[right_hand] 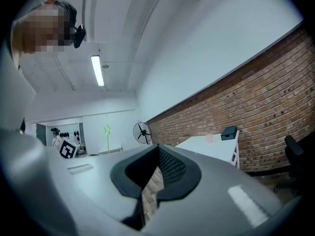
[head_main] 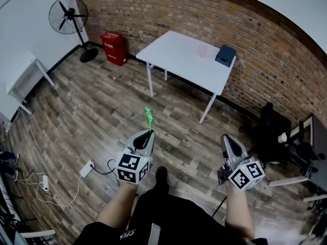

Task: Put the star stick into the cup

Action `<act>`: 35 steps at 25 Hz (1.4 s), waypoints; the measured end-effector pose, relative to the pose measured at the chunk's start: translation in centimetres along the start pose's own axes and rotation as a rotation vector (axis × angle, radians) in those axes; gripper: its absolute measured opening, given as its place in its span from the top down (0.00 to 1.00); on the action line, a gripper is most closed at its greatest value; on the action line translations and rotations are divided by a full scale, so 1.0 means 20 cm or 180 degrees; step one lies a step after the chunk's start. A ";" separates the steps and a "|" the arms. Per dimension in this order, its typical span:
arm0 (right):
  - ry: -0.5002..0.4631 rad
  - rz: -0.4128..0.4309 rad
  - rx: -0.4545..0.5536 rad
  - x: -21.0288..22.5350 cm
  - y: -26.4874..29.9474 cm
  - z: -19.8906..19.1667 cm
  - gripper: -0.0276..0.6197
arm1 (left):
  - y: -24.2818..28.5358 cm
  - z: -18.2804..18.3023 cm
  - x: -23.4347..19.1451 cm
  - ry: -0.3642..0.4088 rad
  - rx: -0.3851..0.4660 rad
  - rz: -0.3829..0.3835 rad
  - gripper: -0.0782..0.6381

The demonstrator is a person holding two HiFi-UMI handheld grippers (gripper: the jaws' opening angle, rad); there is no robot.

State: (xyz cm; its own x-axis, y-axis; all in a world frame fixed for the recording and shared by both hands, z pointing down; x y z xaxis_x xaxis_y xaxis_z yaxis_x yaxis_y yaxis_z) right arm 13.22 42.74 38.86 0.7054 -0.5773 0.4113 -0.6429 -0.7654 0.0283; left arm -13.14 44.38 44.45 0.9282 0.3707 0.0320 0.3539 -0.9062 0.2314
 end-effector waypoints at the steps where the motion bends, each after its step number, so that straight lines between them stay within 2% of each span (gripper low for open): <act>1: 0.0001 -0.0001 -0.0014 0.02 0.08 0.01 0.96 | 0.07 0.02 -0.05 -0.0001 0.0000 -0.0025 0.87; 8: 0.0017 -0.0068 -0.0099 0.16 0.59 0.09 0.96 | 0.54 0.16 -0.34 -0.0009 0.0053 -0.0250 0.87; 16: -0.0004 -0.0095 -0.0190 0.24 0.93 0.14 0.96 | 0.82 0.17 -0.55 -0.0048 0.0020 -0.0396 0.87; 20: 0.0109 -0.0160 -0.0292 0.33 1.03 0.09 0.96 | 0.90 0.16 -0.61 -0.0069 0.0004 -0.0378 0.87; 27: 0.0248 -0.0070 -0.0367 0.52 1.28 0.08 0.96 | 1.13 0.16 -0.76 -0.0100 -0.0112 -0.0268 0.87; 35: 0.0359 0.0003 -0.0377 0.98 1.63 0.23 0.96 | 1.69 0.29 -0.83 -0.0061 -0.0182 -0.0201 0.87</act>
State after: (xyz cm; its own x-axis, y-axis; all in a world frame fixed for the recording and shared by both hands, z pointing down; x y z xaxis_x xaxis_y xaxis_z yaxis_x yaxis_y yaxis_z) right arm 7.50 5.19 43.65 0.6711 -0.5371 0.5110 -0.6789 -0.7222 0.1325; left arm -15.97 6.33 46.12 0.9064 0.4223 -0.0030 0.4052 -0.8678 0.2875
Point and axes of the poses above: the fingertips, and each gripper's own axes: y forward along the fingers, x to its right, z out of its top, the point moved 1 cm from there along -y, backward along the fingers, and after that the axes turned 8 degrees about y, right-handed, at the moved point
